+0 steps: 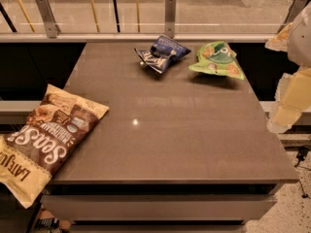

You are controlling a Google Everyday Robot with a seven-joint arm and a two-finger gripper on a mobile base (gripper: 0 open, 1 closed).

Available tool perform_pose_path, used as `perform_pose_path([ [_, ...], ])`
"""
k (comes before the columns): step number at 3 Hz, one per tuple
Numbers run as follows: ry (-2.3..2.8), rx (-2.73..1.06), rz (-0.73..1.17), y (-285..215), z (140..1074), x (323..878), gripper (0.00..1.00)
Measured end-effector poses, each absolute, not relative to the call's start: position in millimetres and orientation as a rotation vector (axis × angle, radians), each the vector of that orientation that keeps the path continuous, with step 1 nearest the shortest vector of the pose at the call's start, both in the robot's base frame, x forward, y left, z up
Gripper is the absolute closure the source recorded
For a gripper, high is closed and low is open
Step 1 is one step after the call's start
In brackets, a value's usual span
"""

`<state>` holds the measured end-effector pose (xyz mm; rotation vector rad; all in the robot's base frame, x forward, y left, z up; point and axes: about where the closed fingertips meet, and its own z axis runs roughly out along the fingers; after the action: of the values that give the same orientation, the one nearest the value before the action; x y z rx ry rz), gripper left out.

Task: Move green rice chip bag near brown chip bag

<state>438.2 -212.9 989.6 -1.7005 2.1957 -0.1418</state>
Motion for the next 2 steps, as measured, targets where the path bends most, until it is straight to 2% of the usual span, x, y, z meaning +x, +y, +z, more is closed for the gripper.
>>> perform_pose_path([
  [2,2.177,-1.691,-0.185,-212.0,993.7,438.8,0.0],
])
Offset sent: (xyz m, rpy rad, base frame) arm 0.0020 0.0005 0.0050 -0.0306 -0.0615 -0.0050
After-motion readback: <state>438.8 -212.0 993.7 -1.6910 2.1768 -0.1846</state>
